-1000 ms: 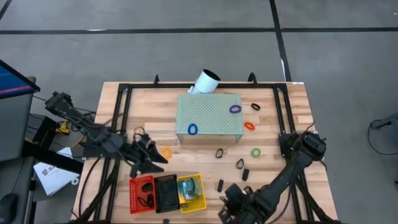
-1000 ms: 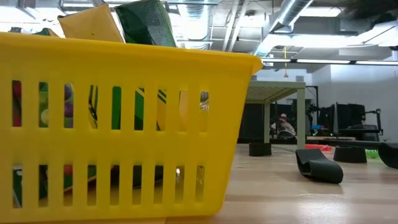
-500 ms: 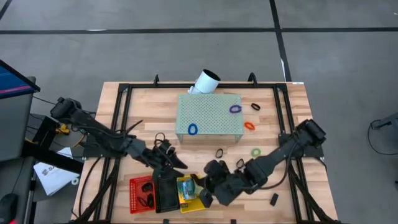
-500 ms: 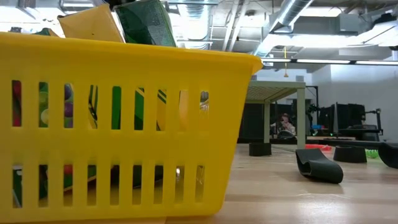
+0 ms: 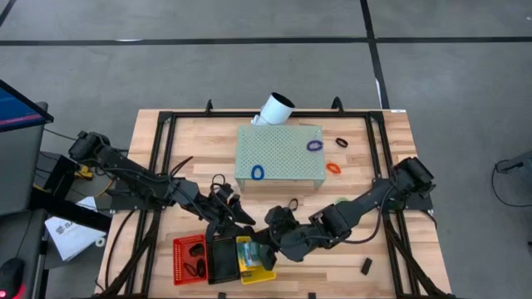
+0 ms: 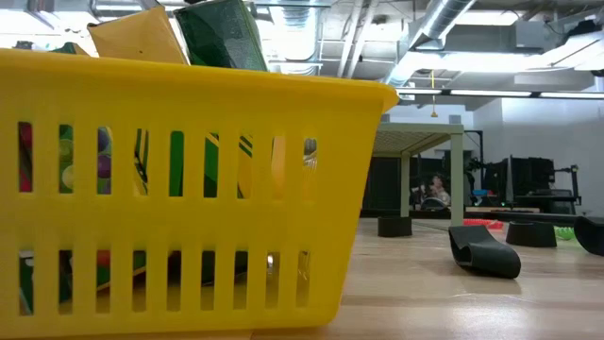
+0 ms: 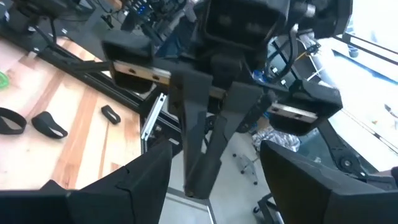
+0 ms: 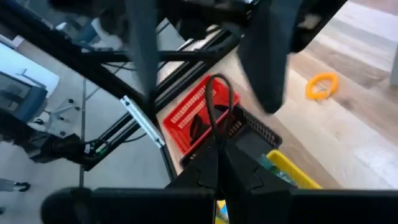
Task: Pick & Place Office Desk Supplies
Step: Put the black rubber band into the red bin
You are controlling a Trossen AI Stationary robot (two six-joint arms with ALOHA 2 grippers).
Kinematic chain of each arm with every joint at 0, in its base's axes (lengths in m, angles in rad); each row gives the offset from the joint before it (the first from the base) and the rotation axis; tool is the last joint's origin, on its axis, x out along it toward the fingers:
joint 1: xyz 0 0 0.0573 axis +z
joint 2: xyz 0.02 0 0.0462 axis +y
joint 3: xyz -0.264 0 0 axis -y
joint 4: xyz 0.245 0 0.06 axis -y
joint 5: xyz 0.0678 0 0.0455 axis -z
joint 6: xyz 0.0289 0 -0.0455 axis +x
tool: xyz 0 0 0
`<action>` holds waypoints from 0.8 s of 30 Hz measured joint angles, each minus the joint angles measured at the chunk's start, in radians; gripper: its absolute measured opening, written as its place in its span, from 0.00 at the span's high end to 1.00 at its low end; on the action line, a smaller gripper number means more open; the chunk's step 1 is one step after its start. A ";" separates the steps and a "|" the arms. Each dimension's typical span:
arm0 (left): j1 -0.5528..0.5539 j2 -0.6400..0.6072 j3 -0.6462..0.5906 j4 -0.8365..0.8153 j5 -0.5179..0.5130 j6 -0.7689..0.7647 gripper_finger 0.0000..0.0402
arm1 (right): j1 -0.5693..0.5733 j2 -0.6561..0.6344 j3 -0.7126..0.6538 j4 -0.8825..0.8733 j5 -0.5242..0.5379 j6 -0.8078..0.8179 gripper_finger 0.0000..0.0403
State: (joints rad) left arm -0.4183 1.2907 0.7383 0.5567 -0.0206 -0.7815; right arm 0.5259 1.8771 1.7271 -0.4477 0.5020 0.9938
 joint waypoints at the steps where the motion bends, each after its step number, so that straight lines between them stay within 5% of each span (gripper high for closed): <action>1: 0.000 0.000 0.000 -0.001 0.002 0.000 0.41 | -0.001 0.000 0.000 0.009 0.009 -0.002 1.00; 13: 0.000 -0.001 0.000 -0.007 0.019 0.000 0.53 | 0.001 -0.016 0.000 0.005 0.027 -0.010 1.00; 24: 0.000 -0.001 0.000 -0.018 0.018 0.000 0.88 | 0.000 -0.016 0.000 -0.006 0.025 -0.009 1.00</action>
State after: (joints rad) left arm -0.4183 1.2896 0.7383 0.5388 -0.0025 -0.7819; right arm 0.5262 1.8610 1.7271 -0.4540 0.5273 0.9850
